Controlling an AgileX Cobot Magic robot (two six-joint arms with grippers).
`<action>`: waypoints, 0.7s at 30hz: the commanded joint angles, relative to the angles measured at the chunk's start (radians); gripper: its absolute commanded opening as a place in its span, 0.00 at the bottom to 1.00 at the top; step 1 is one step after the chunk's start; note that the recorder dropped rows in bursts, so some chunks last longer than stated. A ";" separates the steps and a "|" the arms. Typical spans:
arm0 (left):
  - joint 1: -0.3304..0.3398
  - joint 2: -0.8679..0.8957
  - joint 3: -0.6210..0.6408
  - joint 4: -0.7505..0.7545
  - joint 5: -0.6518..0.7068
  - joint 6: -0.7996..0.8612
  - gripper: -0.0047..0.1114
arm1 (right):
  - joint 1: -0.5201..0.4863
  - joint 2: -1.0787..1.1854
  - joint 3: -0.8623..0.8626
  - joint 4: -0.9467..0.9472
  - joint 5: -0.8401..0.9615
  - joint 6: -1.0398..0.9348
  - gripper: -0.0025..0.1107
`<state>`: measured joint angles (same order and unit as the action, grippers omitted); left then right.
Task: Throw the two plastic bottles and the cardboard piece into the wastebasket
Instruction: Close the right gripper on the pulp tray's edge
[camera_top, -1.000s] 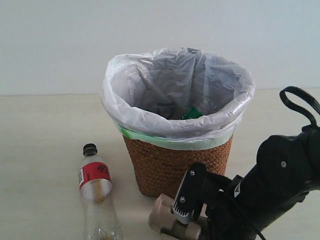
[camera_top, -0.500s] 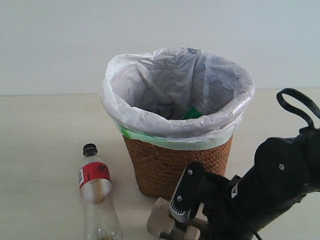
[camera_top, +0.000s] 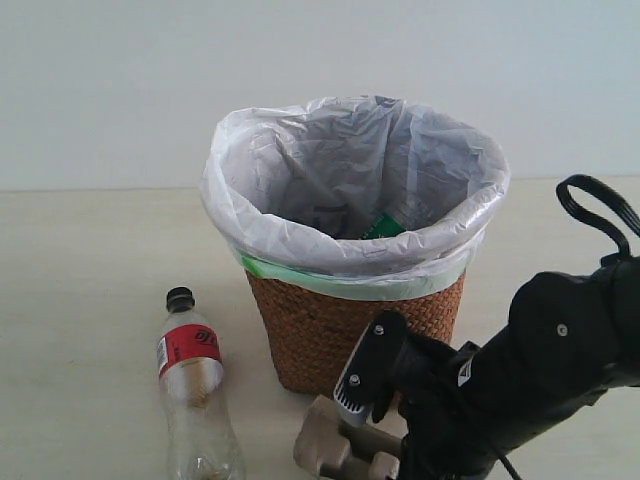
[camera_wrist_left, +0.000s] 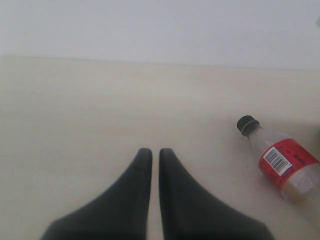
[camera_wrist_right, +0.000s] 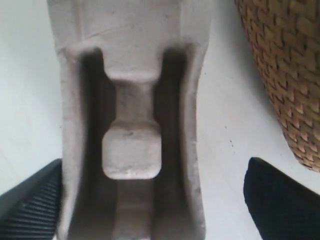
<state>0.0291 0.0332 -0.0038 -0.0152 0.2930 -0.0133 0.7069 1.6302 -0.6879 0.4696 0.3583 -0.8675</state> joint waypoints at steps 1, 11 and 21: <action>-0.005 -0.008 0.004 0.002 -0.008 0.005 0.08 | 0.020 -0.003 -0.001 0.049 -0.026 -0.042 0.76; -0.005 -0.008 0.004 0.002 -0.008 0.005 0.08 | 0.123 -0.003 -0.001 0.049 -0.139 -0.009 0.76; -0.005 -0.008 0.004 0.002 -0.008 0.005 0.08 | 0.123 0.057 -0.001 0.049 -0.172 0.011 0.65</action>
<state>0.0291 0.0332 -0.0038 -0.0152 0.2930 -0.0133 0.8268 1.6616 -0.6879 0.5156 0.2107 -0.8638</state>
